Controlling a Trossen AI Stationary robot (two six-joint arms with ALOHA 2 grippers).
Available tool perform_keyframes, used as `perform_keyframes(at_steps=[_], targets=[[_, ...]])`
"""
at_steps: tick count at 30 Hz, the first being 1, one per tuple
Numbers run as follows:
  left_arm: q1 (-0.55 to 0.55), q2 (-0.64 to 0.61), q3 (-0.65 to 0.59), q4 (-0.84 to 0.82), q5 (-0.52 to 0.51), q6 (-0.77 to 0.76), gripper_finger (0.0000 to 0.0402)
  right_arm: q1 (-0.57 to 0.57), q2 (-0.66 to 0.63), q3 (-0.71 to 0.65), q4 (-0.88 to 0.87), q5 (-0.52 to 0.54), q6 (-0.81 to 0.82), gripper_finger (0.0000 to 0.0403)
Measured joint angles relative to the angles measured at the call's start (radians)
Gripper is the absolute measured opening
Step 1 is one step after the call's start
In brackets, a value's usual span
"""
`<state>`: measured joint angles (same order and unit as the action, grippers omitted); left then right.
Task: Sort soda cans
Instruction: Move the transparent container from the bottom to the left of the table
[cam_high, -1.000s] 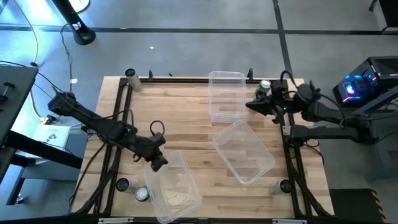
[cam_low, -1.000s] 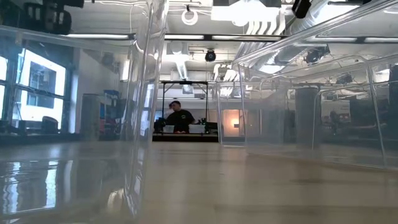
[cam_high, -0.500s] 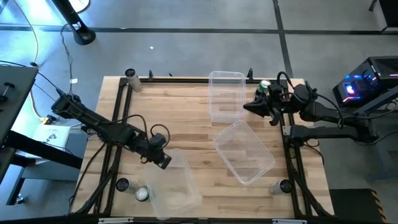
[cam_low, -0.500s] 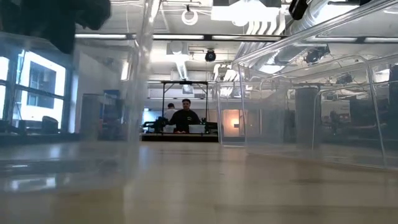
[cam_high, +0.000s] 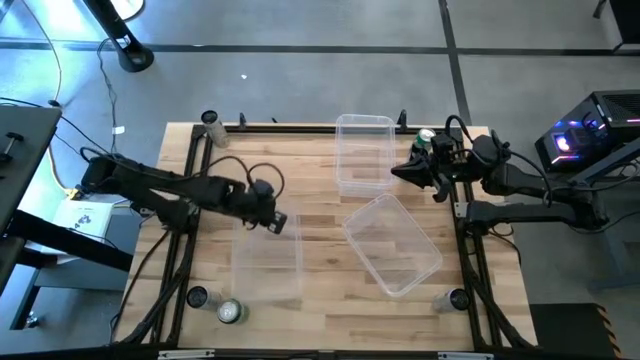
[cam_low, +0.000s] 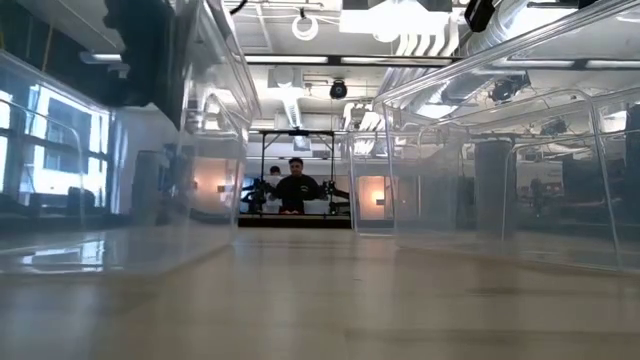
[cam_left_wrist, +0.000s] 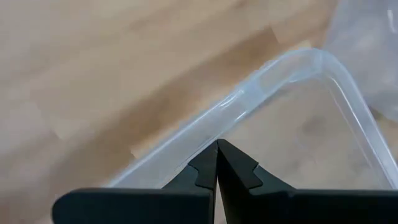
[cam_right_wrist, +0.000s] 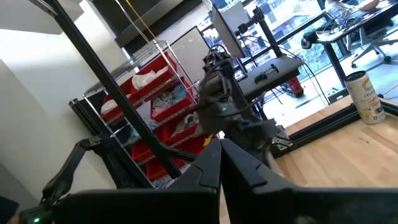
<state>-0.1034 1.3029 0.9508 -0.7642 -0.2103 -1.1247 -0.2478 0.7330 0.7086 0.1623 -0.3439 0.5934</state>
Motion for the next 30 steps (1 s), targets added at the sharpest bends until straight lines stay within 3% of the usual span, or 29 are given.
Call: perform_keyframes(at_steps=[4, 13, 20, 23, 26, 30], targets=[[0.091, 0.0, 0.0, -0.022, -0.004, 0.11, 0.0, 0.0, 0.0, 0.0, 0.0, 0.0, 0.0, 0.0], [0.258, -0.01, 0.0, -0.274, -0.097, 0.338, 0.0, 0.0, 0.0, 0.0, 0.001, 0.0, 0.0, 0.0], [0.39, -0.062, 0.0, -0.271, -0.125, 0.476, 0.0, 0.0, 0.0, 0.0, 0.026, 0.0, 0.0, 0.0], [0.419, -0.109, 0.005, -0.226, -0.038, 0.477, 0.0, 0.0, 0.0, 0.0, 0.031, 0.0, 0.0, 0.0], [0.392, -0.156, 0.015, -0.078, 0.089, 0.466, 0.0, 0.0, 0.0, 0.0, 0.031, 0.0, 0.0, 0.0], [0.308, -0.168, 0.044, 0.147, 0.111, 0.42, 0.0, 0.0, 0.0, 0.0, 0.031, 0.001, 0.0, 0.0]])
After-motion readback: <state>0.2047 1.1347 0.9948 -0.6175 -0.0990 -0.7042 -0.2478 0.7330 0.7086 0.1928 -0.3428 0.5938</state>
